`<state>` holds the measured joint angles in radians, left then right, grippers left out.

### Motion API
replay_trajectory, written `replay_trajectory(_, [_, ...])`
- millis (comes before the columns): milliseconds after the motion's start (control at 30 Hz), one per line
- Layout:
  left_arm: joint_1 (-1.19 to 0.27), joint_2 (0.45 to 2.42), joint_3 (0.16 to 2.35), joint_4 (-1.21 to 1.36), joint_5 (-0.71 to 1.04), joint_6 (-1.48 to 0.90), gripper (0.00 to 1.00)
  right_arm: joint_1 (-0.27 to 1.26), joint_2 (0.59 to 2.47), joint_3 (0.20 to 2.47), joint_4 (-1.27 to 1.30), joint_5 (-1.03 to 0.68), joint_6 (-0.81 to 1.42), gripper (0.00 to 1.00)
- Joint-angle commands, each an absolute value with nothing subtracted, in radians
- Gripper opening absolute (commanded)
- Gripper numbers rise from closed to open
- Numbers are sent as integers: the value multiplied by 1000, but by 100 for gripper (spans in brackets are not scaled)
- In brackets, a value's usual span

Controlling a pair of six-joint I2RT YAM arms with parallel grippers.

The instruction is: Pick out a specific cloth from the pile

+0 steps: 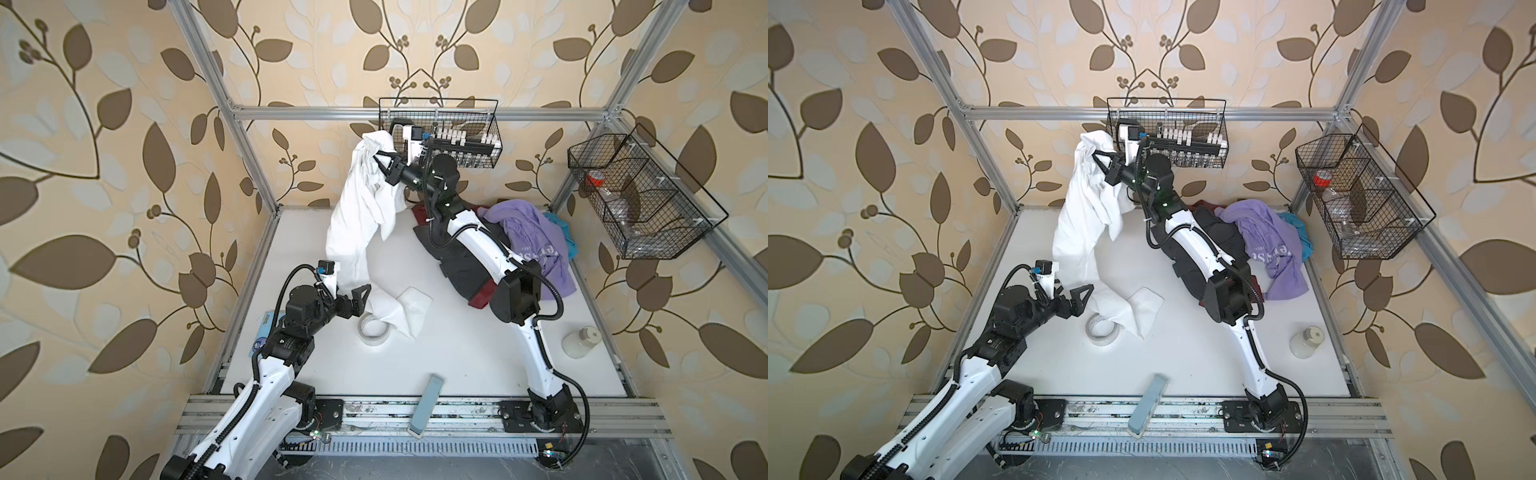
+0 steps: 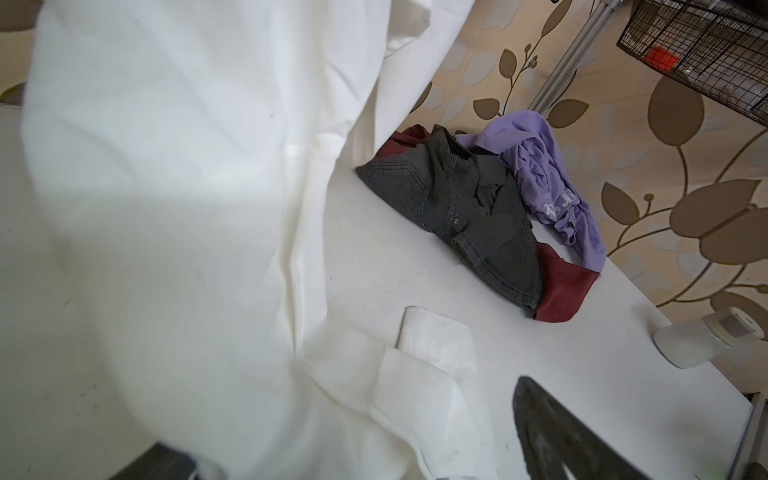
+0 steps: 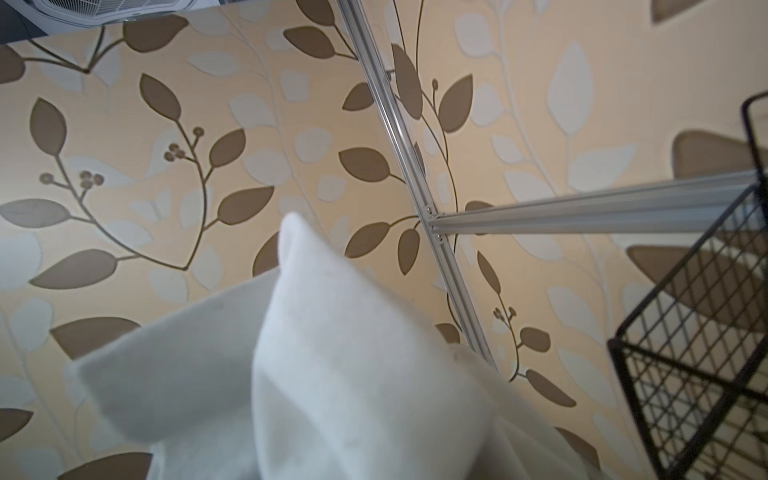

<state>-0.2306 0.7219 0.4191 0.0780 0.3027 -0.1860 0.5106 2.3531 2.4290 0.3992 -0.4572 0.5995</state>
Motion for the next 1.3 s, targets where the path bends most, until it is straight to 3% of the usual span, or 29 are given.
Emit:
replay_trajectory(0, [-242, 723, 422, 109, 293, -166, 98, 481, 2240, 2474, 531, -401, 548, 0])
replay_trajectory(400, [-242, 718, 421, 106, 287, -166, 98, 440, 2255, 2499, 562, -365, 548, 0])
replay_trajectory(667, [-242, 707, 420, 103, 278, -166, 98, 471, 2414, 2516, 646, -451, 704, 0])
replay_trajectory(867, [-244, 698, 416, 105, 280, -167, 98, 505, 2363, 2200, 634, -555, 639, 0])
replay_trajectory(1100, [-249, 684, 412, 107, 276, -171, 98, 523, 2166, 1706, 576, -508, 446, 0])
replay_trajectory(1267, [-253, 678, 408, 110, 276, -170, 99, 529, 2074, 1503, 486, -485, 346, 0])
